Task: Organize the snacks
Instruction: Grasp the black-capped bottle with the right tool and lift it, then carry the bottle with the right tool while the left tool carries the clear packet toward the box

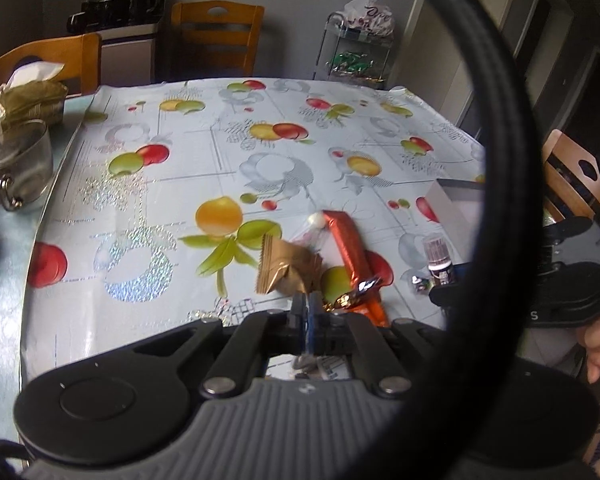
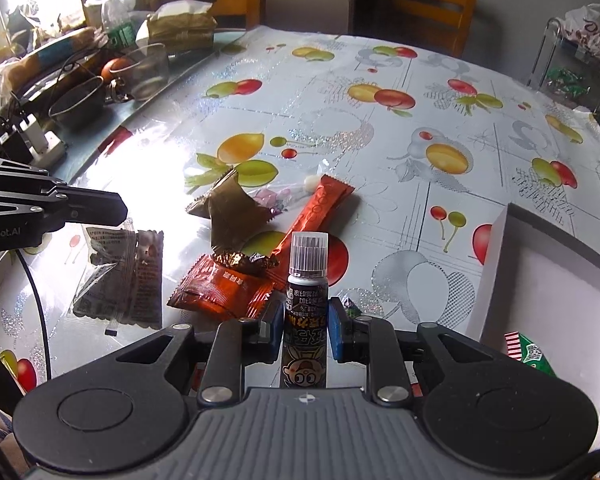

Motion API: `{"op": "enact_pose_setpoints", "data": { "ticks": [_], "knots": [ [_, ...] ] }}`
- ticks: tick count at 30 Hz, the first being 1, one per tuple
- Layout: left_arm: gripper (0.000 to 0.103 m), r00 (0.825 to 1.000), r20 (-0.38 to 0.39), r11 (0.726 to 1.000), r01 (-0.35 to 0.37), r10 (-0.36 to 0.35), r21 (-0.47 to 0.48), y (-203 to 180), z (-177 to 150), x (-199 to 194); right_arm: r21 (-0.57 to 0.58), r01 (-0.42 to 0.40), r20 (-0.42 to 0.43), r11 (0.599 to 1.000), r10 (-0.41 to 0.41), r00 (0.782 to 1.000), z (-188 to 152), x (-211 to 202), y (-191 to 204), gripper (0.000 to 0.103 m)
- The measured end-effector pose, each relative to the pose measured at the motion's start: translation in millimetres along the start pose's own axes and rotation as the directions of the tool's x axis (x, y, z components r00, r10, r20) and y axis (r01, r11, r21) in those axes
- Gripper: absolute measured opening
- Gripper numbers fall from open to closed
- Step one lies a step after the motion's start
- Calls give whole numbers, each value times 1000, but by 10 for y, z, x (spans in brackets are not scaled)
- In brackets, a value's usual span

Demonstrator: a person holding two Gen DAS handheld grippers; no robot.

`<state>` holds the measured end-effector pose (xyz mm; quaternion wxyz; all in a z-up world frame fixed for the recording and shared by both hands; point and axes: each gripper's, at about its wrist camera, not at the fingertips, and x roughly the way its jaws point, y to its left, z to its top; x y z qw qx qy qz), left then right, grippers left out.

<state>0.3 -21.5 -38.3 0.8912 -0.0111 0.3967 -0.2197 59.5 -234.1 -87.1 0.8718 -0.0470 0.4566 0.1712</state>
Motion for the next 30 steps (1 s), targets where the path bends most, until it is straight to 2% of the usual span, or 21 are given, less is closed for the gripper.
{"op": "enact_pose_setpoints", "data": {
  "ticks": [13,30],
  "knots": [
    [0,998,57,998,-23,20,56,-180,198,-203,28,5,83,1000,-7,997,114,-294,-82,25],
    [0,996,88,996,-18,10,90,-388,441,-267,56,21,162,998,-30,986,186,-607,-179,25]
  ]
}}
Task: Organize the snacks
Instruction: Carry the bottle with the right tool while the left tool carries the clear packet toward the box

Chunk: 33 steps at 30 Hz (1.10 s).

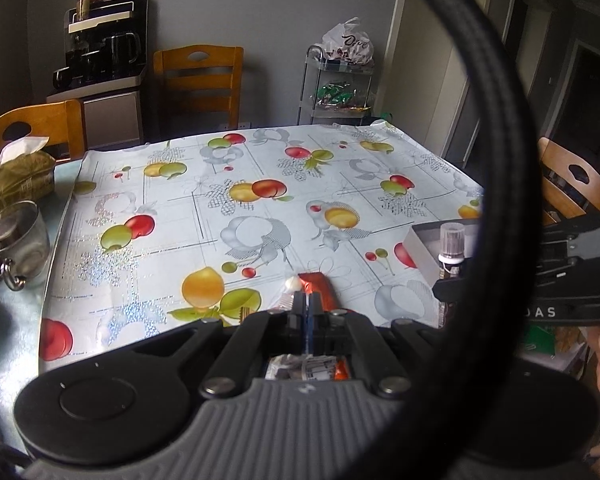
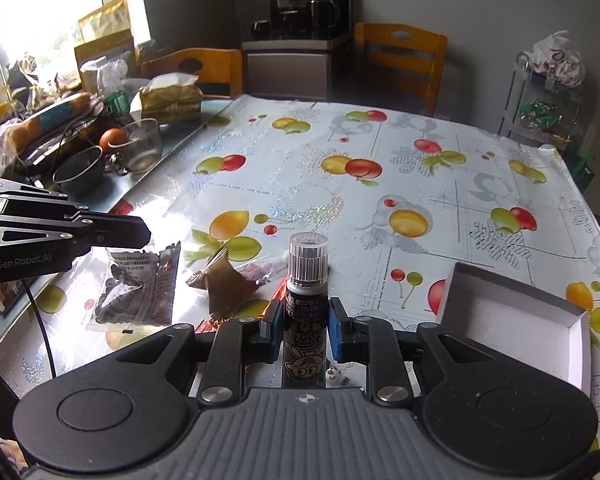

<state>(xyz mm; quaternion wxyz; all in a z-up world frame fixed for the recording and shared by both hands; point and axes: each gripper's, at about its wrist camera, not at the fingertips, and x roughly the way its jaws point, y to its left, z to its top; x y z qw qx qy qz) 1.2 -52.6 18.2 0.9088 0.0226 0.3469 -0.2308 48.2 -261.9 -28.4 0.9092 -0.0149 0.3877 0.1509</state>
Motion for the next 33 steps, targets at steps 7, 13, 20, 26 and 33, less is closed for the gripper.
{"op": "enact_pose_setpoints", "data": {
  "ticks": [7,13,20,26,33],
  "knots": [
    [0,1000,14,1000,11,-11,11,-109,122,3,26,20,31,999,-21,999,6,-144,-98,25],
    [0,999,27,999,31,-32,30,-224,227,14,47,40,52,998,-43,998,6,-260,-184,25],
    [0,997,34,997,63,-65,49,-361,340,74,76,70,72,995,-76,995,-23,-395,-306,25],
    [0,995,35,992,96,-99,84,-524,423,127,104,96,85,990,-105,991,-60,-511,-400,25],
    [0,992,28,986,119,-123,116,-714,513,180,137,122,104,983,-136,985,-99,-629,-514,25]
  ]
}}
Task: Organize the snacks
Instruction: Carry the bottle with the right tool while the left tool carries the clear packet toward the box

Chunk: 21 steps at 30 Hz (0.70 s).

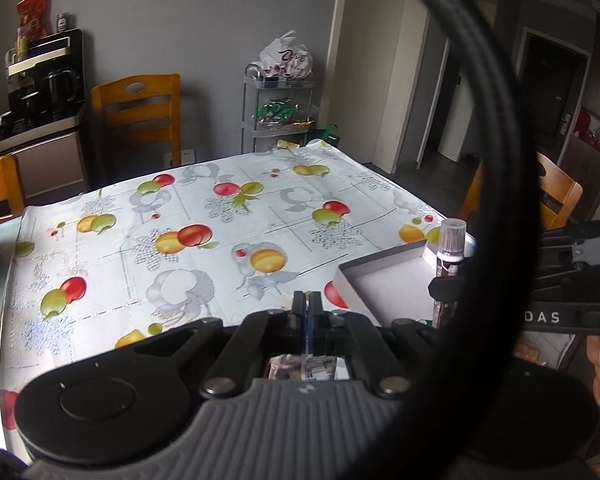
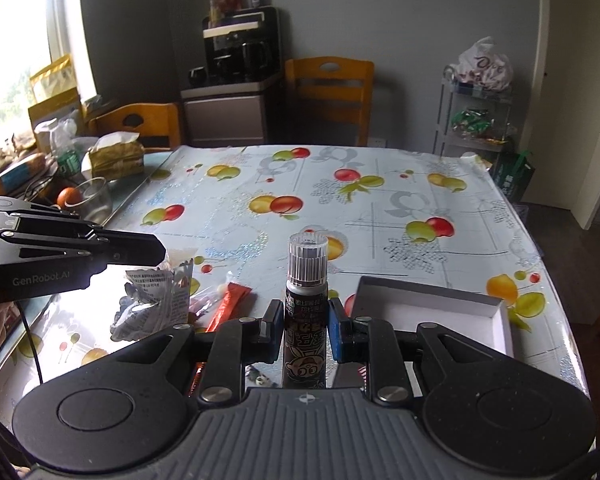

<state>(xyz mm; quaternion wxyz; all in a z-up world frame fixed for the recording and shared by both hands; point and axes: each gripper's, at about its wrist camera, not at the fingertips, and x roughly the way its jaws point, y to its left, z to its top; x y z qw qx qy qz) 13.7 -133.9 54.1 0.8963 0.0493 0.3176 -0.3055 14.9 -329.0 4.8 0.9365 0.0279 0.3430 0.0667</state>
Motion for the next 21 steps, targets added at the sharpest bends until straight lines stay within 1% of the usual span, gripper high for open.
{"op": "enact_pose_setpoints", "data": {
  "ticks": [13,21],
  "knots": [
    [0,998,7,998,55,-55,40,-243,230,160,53,69,24,996,-70,997,-23,-155,-296,25],
    [0,994,-1,992,112,-112,58,-481,345,351,87,126,27,988,-129,991,-65,-267,-561,25]
  ]
}}
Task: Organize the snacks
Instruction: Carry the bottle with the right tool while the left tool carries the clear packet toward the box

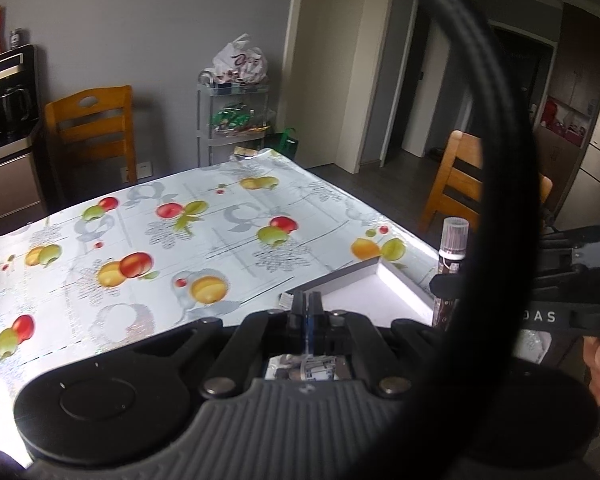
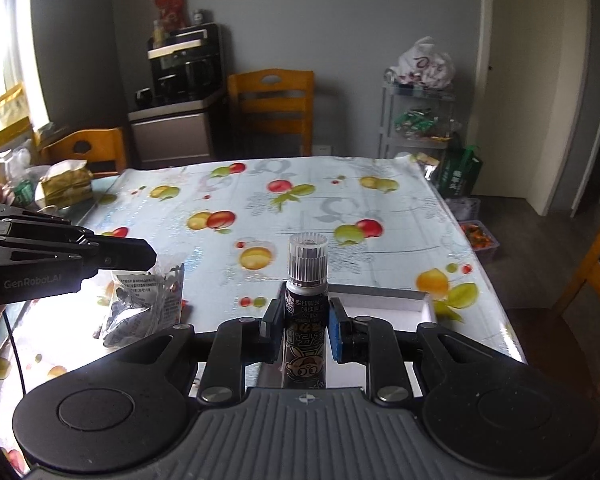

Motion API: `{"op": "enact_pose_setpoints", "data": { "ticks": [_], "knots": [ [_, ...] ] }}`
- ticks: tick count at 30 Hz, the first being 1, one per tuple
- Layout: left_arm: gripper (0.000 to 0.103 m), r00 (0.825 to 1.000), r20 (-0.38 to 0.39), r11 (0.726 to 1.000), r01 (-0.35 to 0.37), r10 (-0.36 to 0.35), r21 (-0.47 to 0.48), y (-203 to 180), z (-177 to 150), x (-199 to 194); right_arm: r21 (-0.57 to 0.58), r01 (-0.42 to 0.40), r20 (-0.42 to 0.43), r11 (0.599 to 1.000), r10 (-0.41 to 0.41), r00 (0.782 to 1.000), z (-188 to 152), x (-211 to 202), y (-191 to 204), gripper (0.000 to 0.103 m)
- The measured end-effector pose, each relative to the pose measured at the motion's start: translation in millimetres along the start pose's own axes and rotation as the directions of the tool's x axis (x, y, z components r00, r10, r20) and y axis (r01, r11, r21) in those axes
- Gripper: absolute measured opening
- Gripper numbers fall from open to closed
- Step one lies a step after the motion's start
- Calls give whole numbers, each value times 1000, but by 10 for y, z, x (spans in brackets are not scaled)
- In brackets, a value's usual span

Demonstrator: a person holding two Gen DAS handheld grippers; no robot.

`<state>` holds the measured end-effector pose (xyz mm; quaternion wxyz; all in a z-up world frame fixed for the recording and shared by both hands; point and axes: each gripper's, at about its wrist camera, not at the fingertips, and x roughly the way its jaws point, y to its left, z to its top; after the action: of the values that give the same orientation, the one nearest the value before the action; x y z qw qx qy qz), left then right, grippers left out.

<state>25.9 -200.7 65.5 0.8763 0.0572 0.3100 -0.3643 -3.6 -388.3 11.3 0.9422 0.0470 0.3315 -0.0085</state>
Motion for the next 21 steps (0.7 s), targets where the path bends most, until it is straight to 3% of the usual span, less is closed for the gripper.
{"op": "enact_pose_setpoints", "data": {
  "ticks": [11,21],
  "knots": [
    [0,996,-20,996,89,-89,4,-369,138,387,36,86,-24,996,-85,996,-110,-74,-439,25],
    [0,986,-75,988,146,-149,-48,-635,216,905,10,94,-106,995,-93,990,-290,188,-686,25]
  ]
}}
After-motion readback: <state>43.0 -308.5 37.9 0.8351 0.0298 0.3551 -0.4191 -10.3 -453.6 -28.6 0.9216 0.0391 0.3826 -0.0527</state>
